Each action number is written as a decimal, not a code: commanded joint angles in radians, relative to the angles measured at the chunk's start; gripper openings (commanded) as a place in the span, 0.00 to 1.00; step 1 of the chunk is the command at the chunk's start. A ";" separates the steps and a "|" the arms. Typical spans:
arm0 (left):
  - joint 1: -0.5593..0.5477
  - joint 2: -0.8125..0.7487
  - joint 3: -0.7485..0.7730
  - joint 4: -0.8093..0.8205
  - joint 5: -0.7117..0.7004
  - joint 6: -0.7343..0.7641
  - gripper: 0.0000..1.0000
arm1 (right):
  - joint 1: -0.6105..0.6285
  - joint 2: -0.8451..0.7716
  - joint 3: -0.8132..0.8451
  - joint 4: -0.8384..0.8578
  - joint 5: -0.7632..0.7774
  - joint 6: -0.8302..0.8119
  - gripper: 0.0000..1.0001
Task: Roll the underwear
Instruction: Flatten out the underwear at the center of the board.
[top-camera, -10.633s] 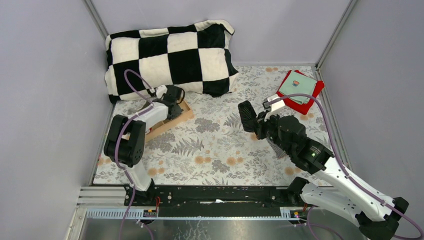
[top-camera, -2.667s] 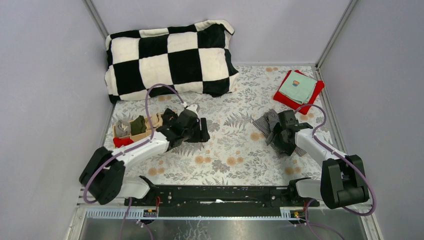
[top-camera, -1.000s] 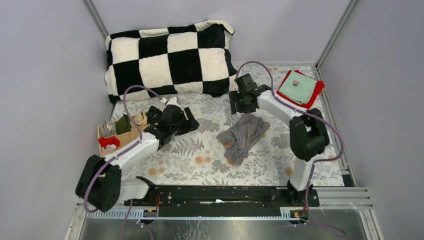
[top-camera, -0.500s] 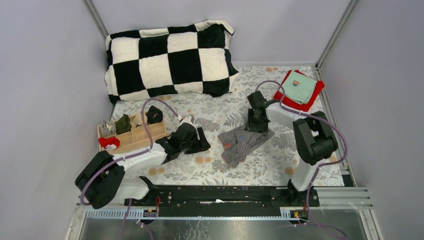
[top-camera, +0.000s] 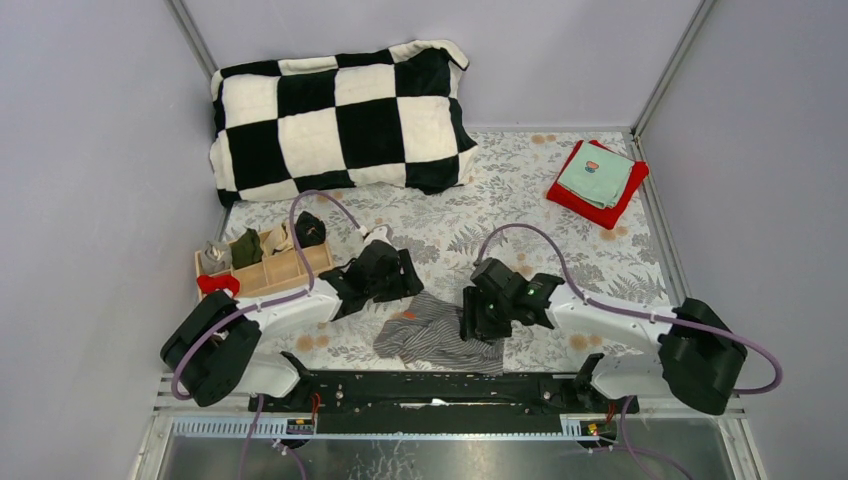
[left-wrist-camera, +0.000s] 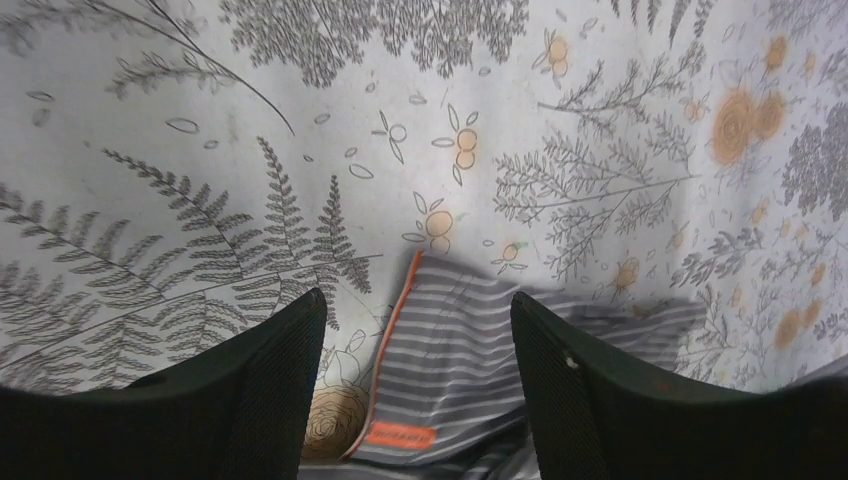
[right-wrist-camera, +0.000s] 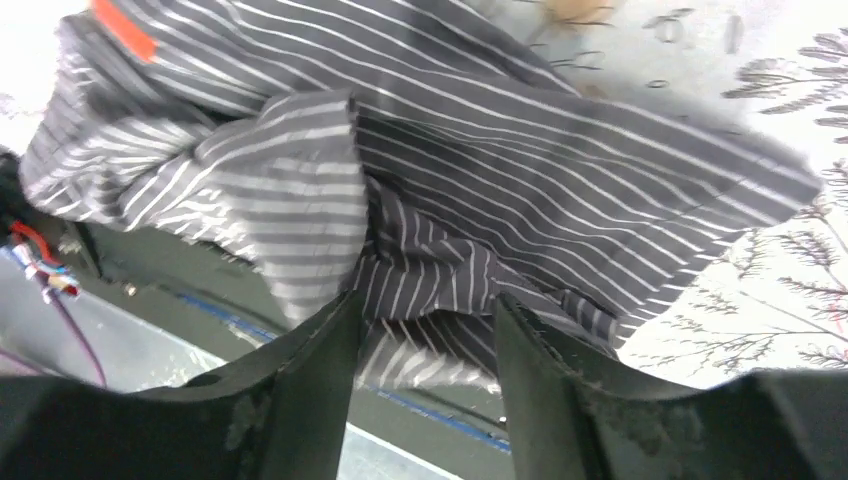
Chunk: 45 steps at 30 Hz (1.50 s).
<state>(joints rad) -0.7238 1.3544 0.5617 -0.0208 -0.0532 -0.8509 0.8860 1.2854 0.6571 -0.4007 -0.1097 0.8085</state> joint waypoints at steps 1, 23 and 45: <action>-0.003 -0.059 0.065 -0.089 -0.123 0.024 0.73 | 0.042 -0.098 0.127 -0.057 0.158 -0.030 0.63; -0.002 -0.589 0.058 -0.598 -0.402 -0.174 0.75 | -0.125 0.557 0.639 0.028 -0.360 -0.686 0.65; -0.001 -0.567 0.081 -0.601 -0.395 -0.153 0.75 | -0.072 0.780 0.735 -0.066 -0.395 -0.804 0.44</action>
<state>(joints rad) -0.7238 0.7898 0.6327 -0.6033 -0.4232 -1.0077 0.8082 2.0346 1.3754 -0.4301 -0.4931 0.0311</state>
